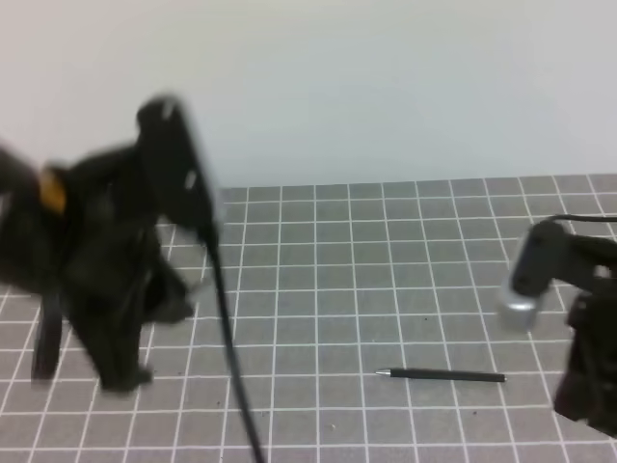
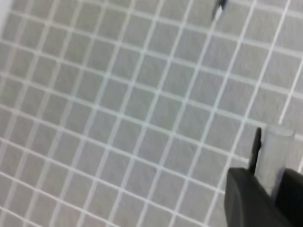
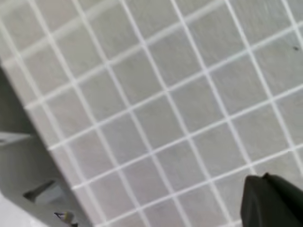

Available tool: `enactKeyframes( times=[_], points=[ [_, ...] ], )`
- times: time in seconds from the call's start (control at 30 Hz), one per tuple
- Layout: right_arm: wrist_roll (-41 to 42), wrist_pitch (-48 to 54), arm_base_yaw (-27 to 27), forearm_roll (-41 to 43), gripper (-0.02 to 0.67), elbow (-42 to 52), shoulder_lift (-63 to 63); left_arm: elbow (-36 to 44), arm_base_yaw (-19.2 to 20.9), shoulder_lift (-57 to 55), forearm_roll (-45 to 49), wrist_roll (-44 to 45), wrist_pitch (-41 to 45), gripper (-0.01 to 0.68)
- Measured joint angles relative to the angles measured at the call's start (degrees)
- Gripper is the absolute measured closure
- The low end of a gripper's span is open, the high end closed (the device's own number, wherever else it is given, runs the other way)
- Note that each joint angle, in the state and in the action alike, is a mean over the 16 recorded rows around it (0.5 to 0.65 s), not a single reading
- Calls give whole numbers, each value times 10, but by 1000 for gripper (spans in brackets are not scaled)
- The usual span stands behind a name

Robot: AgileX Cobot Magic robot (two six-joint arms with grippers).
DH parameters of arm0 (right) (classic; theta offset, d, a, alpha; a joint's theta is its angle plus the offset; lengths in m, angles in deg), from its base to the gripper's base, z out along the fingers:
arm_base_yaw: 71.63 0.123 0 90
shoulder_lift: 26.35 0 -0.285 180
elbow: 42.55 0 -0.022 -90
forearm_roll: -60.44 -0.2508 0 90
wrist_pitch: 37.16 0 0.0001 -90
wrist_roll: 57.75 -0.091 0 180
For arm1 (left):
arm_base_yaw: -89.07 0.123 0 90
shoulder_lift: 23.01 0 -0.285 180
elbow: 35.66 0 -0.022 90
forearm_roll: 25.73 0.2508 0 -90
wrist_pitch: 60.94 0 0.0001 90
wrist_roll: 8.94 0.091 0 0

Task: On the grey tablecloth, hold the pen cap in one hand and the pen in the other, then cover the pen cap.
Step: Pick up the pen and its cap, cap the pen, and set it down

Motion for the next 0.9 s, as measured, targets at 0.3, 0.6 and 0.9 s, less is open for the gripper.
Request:
enactKeyframes(
  times=[0.3,0.6,0.9],
  points=[
    [19,-19,42,76,439,-55,-118,213,0,116,-1,30,-159,591],
    [95,-91,47,137,312,-75,-194,333,0,186,-10,57,-281,591],
    [138,-155,47,154,306,-76,-237,351,0,197,-19,55,-316,591]
  ],
)
